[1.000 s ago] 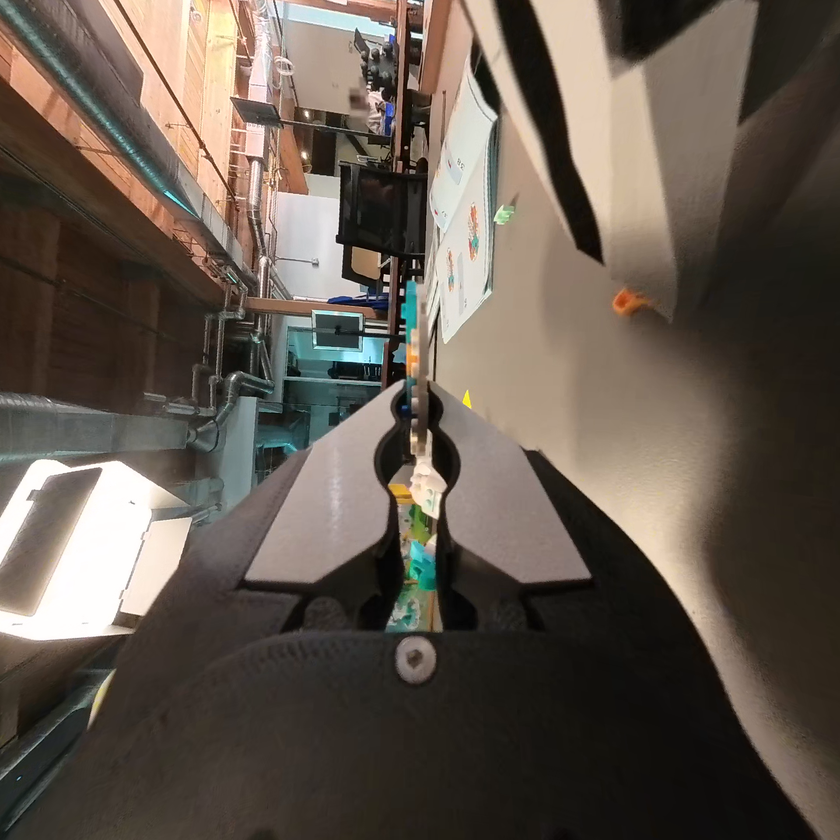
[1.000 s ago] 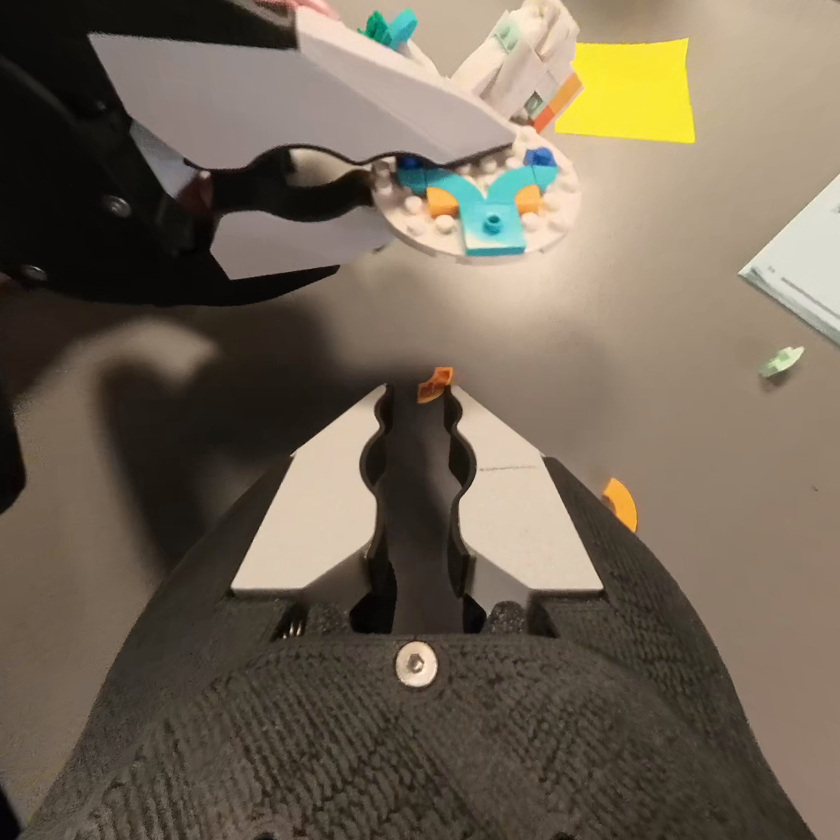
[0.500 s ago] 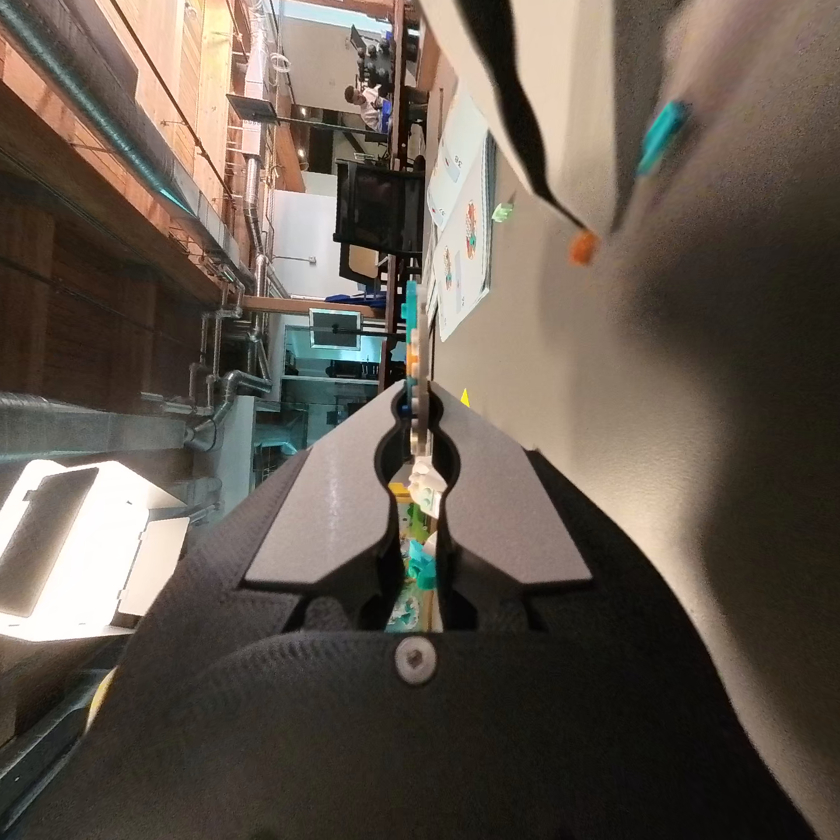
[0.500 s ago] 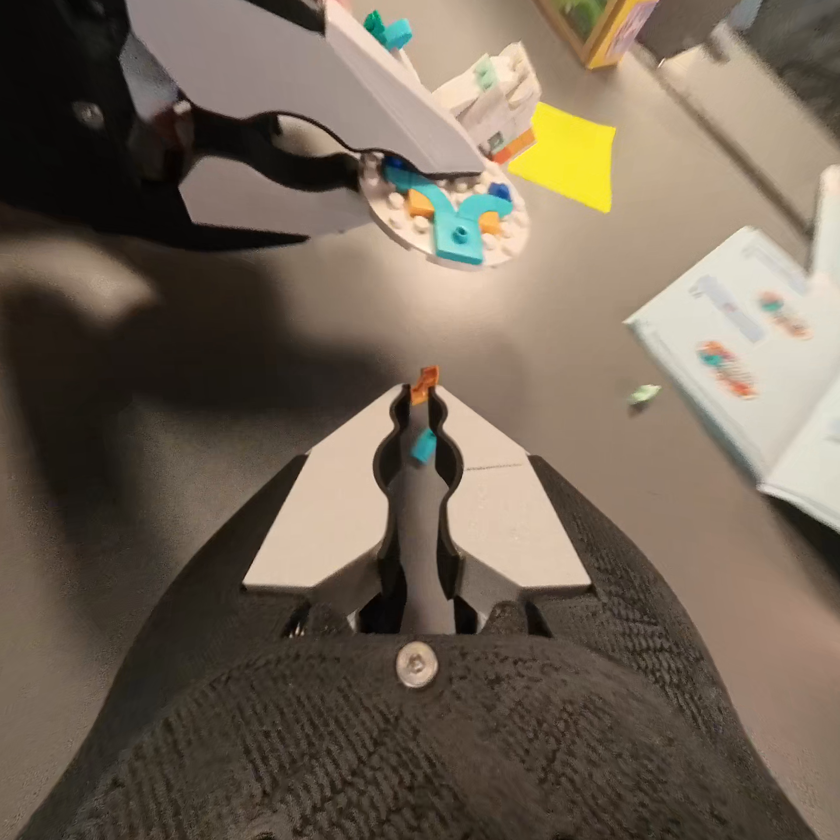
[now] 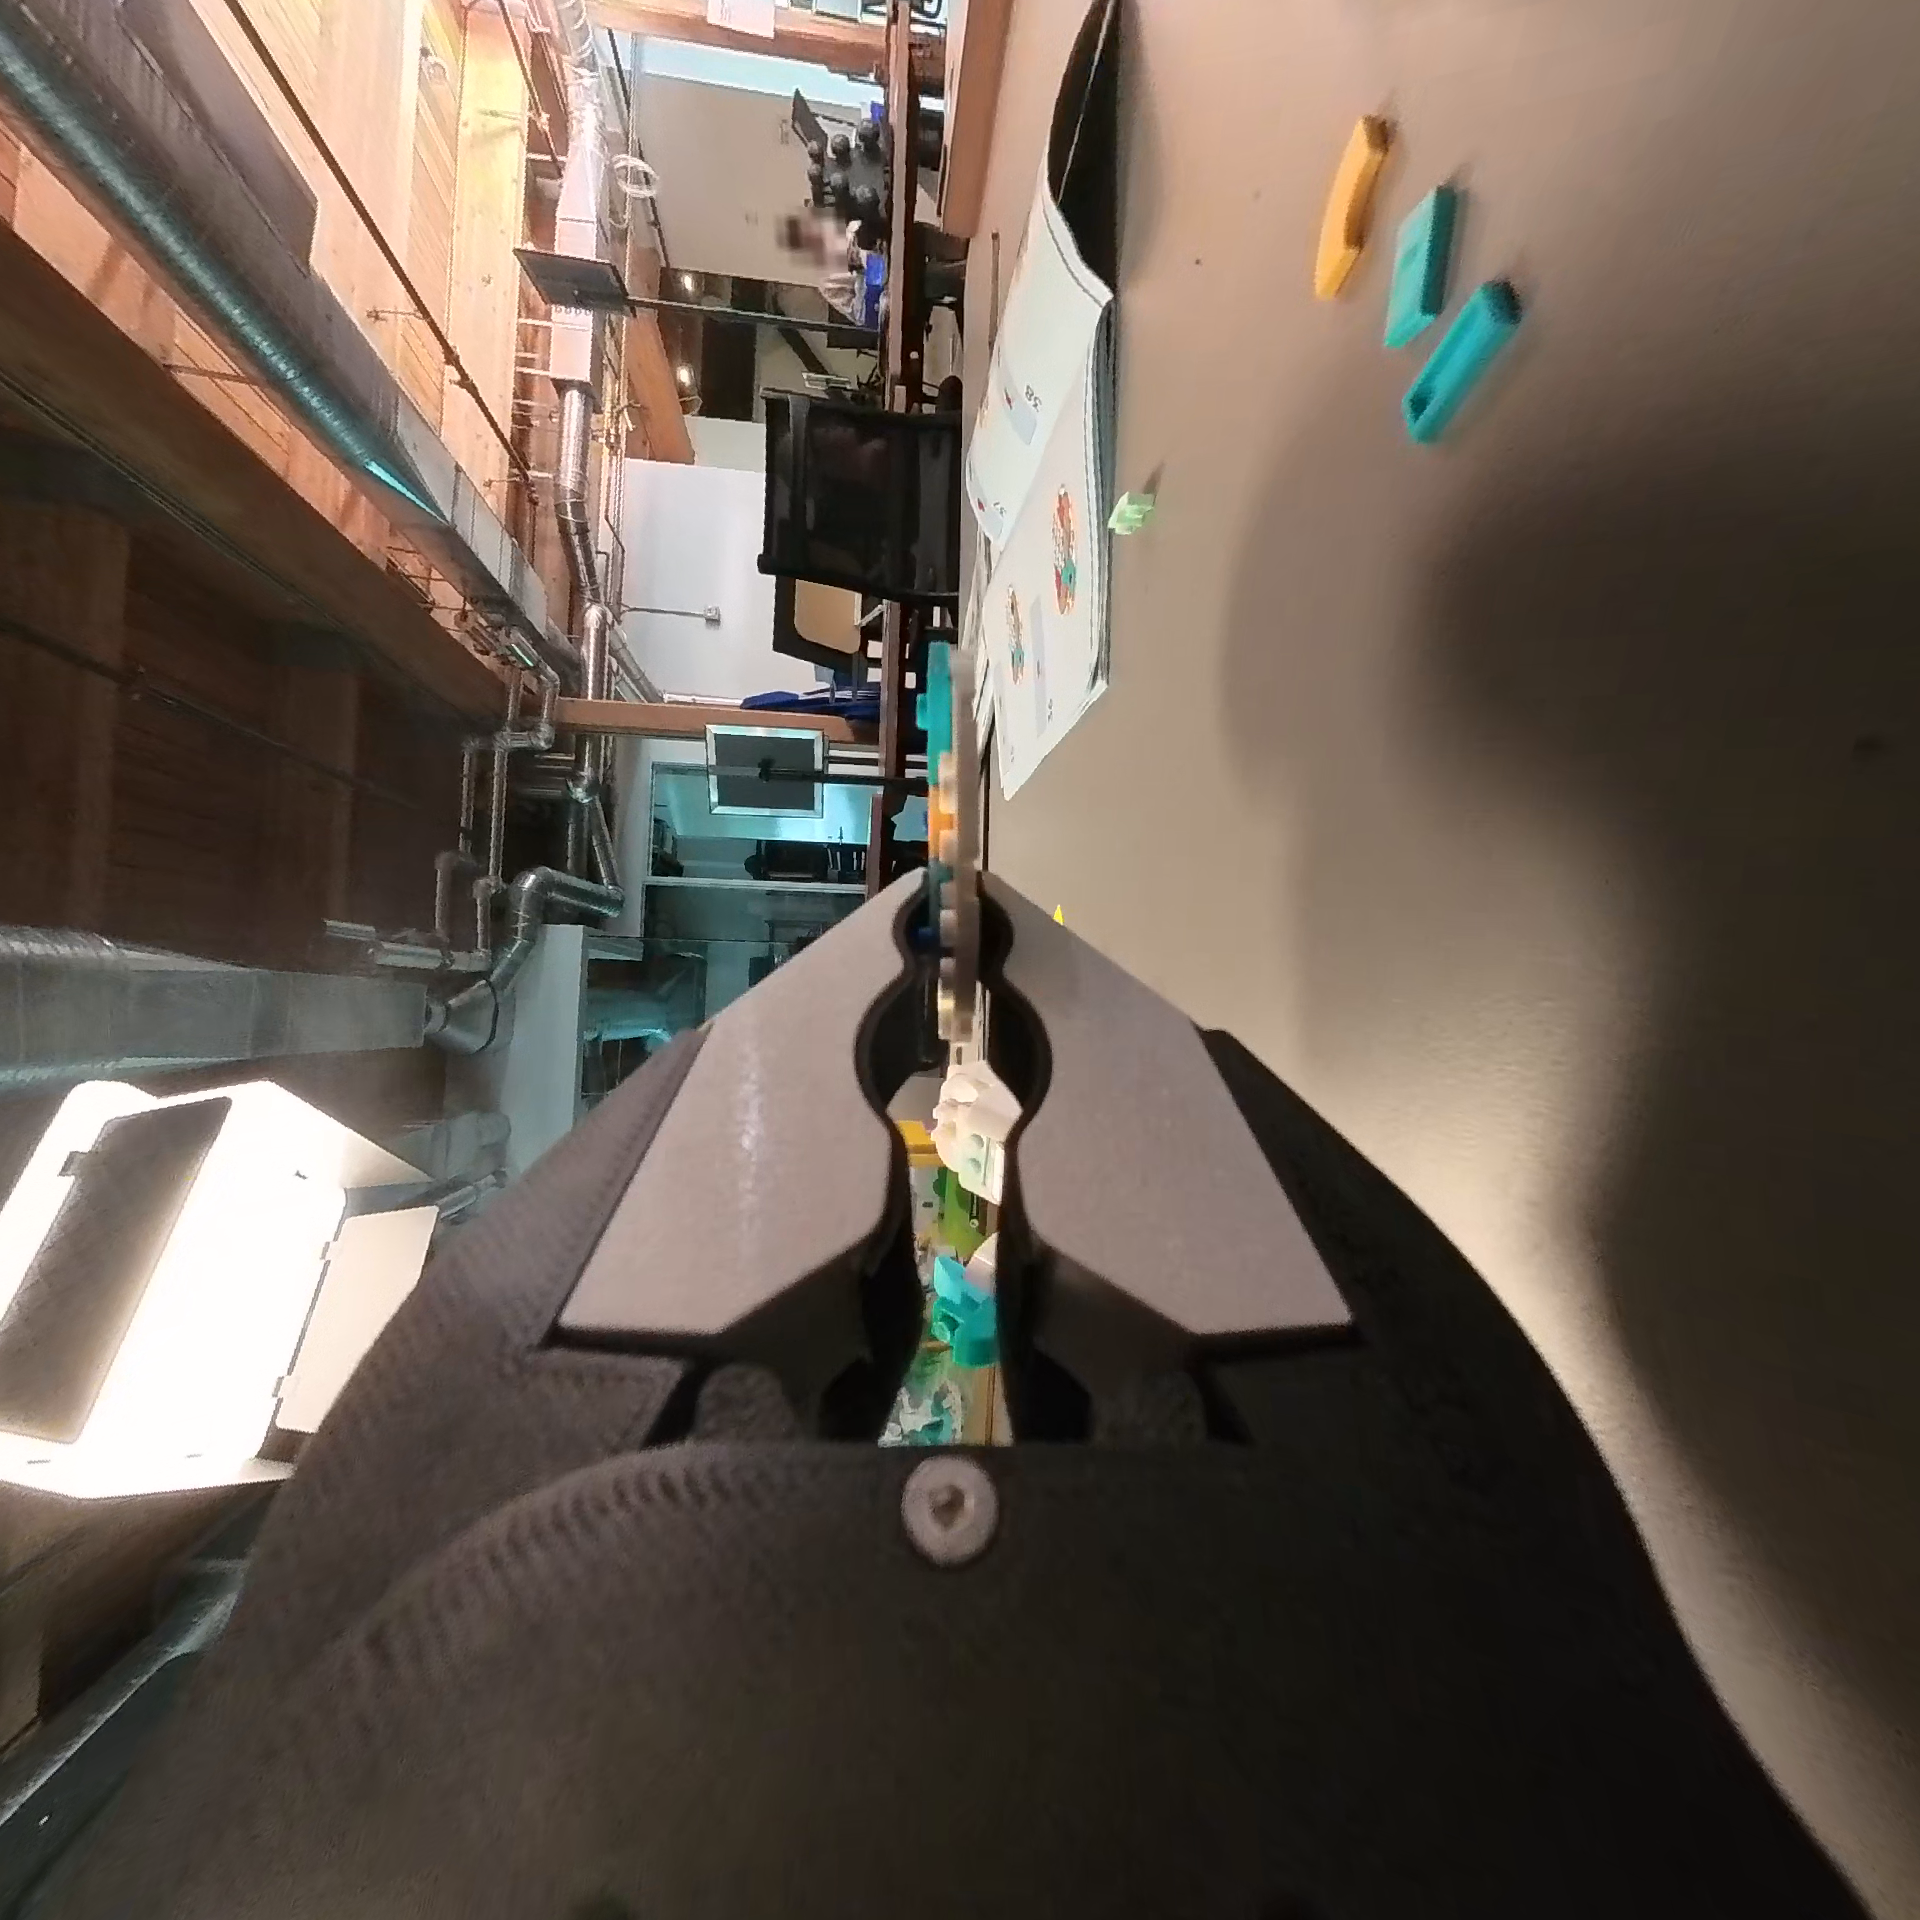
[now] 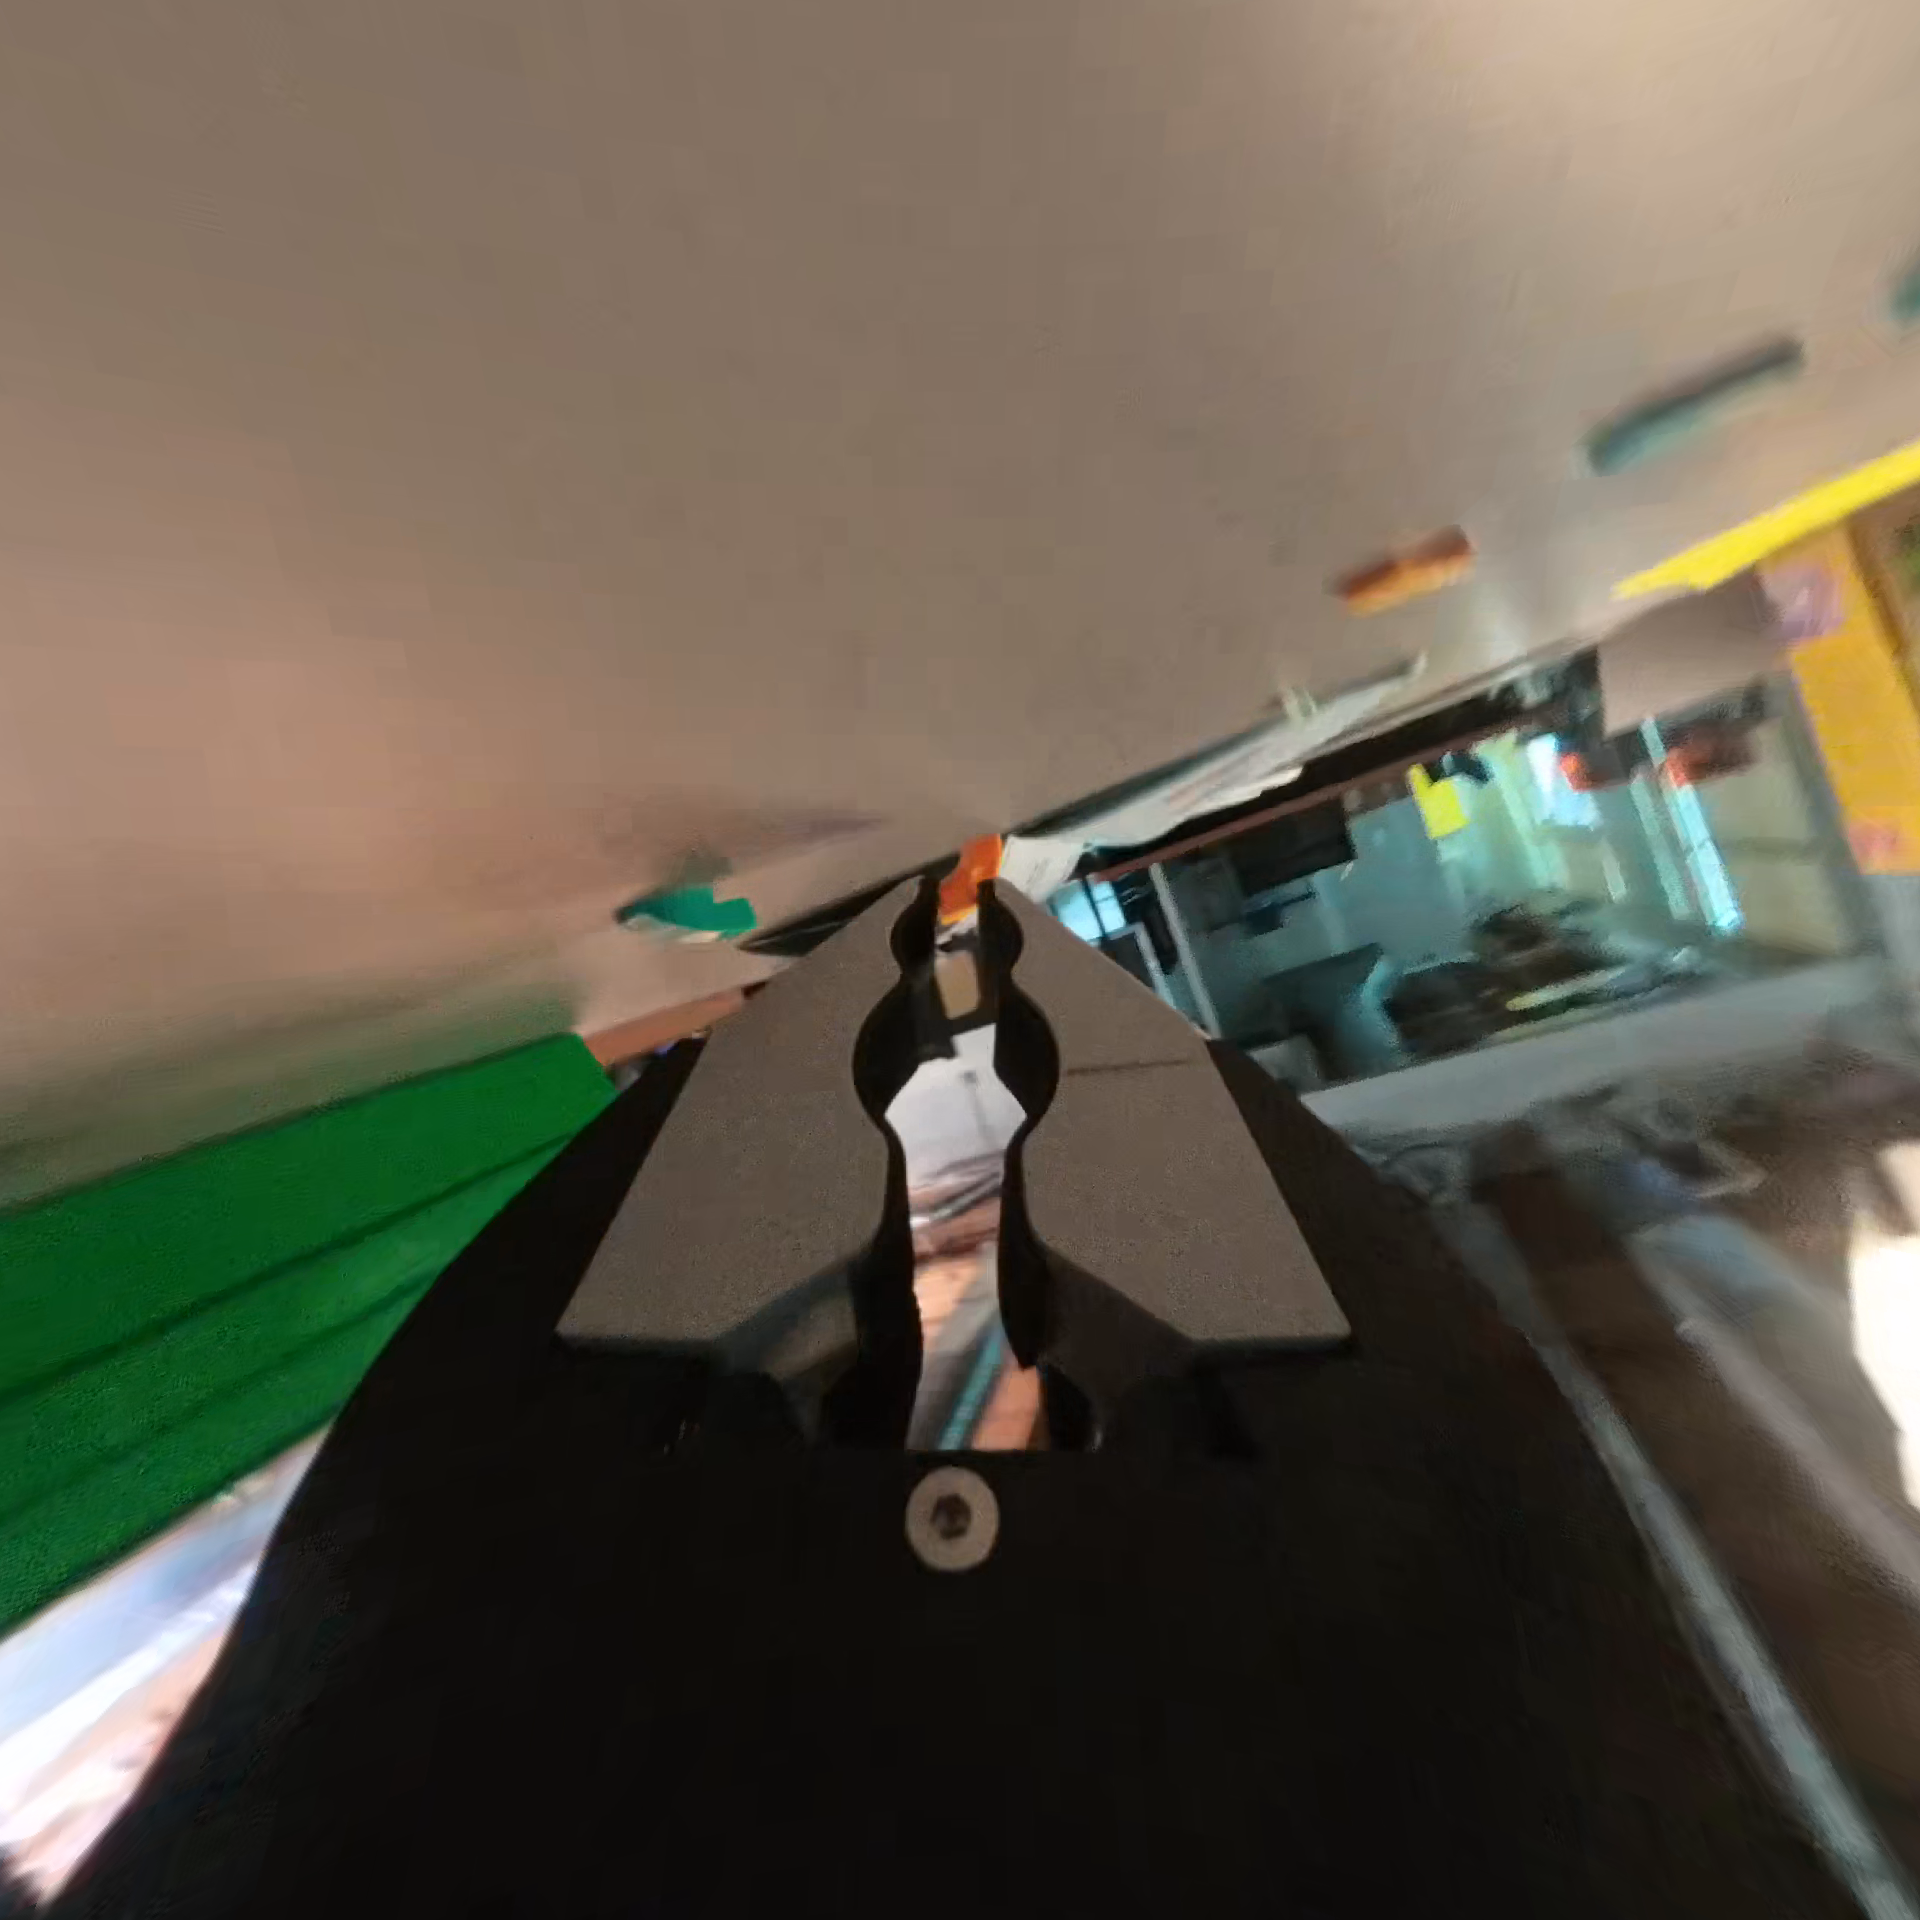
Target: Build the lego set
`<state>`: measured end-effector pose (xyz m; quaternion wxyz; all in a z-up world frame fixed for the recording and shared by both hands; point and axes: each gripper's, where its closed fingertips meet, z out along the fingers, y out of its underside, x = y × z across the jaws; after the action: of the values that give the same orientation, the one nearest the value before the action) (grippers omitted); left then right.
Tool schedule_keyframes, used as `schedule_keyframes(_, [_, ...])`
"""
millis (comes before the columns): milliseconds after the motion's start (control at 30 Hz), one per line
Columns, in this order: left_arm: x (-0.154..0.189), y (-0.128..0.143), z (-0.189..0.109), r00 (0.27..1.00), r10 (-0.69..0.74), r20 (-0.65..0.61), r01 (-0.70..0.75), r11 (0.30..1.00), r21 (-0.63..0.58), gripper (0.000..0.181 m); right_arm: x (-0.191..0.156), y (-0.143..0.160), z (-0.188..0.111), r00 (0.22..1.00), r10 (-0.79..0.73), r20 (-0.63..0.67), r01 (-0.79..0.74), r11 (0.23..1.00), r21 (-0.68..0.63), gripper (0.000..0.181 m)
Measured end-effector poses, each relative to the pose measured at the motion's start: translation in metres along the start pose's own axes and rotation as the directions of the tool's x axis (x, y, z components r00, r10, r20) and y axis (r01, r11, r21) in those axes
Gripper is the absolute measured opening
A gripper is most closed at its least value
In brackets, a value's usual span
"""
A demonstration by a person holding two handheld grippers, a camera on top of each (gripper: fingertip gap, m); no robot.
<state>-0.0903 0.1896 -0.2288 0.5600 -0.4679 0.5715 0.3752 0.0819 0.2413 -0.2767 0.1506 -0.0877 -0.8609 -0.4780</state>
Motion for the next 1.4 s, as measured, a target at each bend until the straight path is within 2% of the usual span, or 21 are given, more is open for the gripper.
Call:
schedule_keyframes(167, [0.001, -0.003, 0.000, 1.000, 0.009, -0.002, -0.009, 1.000, 0.009, 0.003, 0.010, -0.020, -0.010, 0.971, -0.220, -0.089, 0.226, 0.971, 0.072, 0.006])
schedule_keyframes(400, [0.001, -0.004, 0.000, 1.000, 0.009, -0.002, -0.009, 1.000, 0.014, 0.003, 0.011, -0.036, -0.019, 0.937, -0.330, -0.111, 0.345, 0.921, 0.179, 0.006])
schedule_keyframes(700, [0.002, -0.005, 0.001, 1.000, 0.011, -0.006, -0.011, 1.000, 0.014, 0.003, 0.014, -0.048, -0.037, 0.940, -0.301, -0.160, 0.337, 0.888, 0.312, 0.024])
schedule_keyframes(767, [0.002, -0.006, 0.000, 1.000, 0.013, -0.003, -0.013, 1.000, 0.017, 0.003, 0.014, -0.050, -0.042, 0.967, -0.217, -0.137, 0.254, 0.891, 0.377, 0.028])
schedule_keyframes(867, [0.001, -0.010, -0.001, 1.000, 0.013, 0.001, -0.013, 0.999, 0.030, 0.003, 0.025, -0.051, -0.052, 0.995, 0.097, -0.008, -0.078, 0.848, 0.525, 0.037])
schedule_keyframes(933, [0.001, -0.013, -0.001, 1.000, 0.013, 0.001, -0.013, 0.999, 0.038, 0.003, 0.043, -0.045, -0.055, 0.937, 0.344, 0.059, -0.314, 0.760, 0.569, 0.047])
schedule_keyframes(1000, [0.000, -0.016, -0.002, 1.000, -0.001, 0.002, 0.001, 0.999, 0.052, 0.003, 0.062, -0.034, -0.054, 0.849, 0.526, 0.053, -0.450, 0.666, 0.595, 0.058])
schedule_keyframes(1133, [-0.006, -0.025, -0.006, 0.998, -0.058, 0.015, 0.057, 0.993, 0.102, 0.003, 0.091, -0.019, -0.063, 0.665, 0.744, -0.060, -0.537, 0.533, 0.653, 0.063])
schedule_keyframes(1233, [-0.014, -0.040, -0.016, 0.996, -0.081, 0.048, 0.070, 0.976, 0.206, 0.004, 0.106, -0.019, -0.076, 0.546, 0.831, -0.109, -0.537, 0.447, 0.716, 0.065])
schedule_keyframes(1333, [-0.018, -0.050, -0.024, 0.994, -0.100, 0.048, 0.083, 0.959, 0.273, 0.004, 0.118, -0.017, -0.093, 0.451, 0.877, -0.165, -0.484, 0.396, 0.780, 0.057])
schedule_keyframes(1400, [-0.018, -0.053, -0.025, 0.994, -0.102, 0.042, 0.086, 0.952, 0.293, 0.004, 0.124, -0.017, -0.100, 0.421, 0.884, -0.201, -0.446, 0.395, 0.803, 0.047])
